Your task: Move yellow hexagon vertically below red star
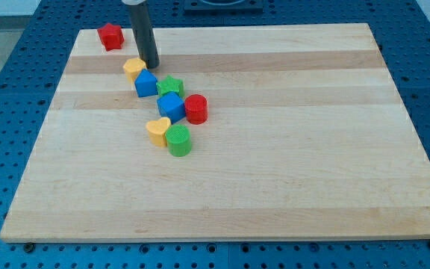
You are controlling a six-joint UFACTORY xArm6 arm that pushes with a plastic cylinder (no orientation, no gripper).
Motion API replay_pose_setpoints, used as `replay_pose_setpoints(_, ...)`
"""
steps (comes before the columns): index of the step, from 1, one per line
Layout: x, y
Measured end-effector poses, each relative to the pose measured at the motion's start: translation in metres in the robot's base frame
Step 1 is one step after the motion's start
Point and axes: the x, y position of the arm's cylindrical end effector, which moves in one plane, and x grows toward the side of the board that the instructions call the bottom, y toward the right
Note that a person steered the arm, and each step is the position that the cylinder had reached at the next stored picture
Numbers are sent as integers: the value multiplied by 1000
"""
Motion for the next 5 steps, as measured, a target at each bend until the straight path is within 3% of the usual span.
replay_pose_setpoints(1,23,-8)
replay_pose_setpoints(5,43,-39)
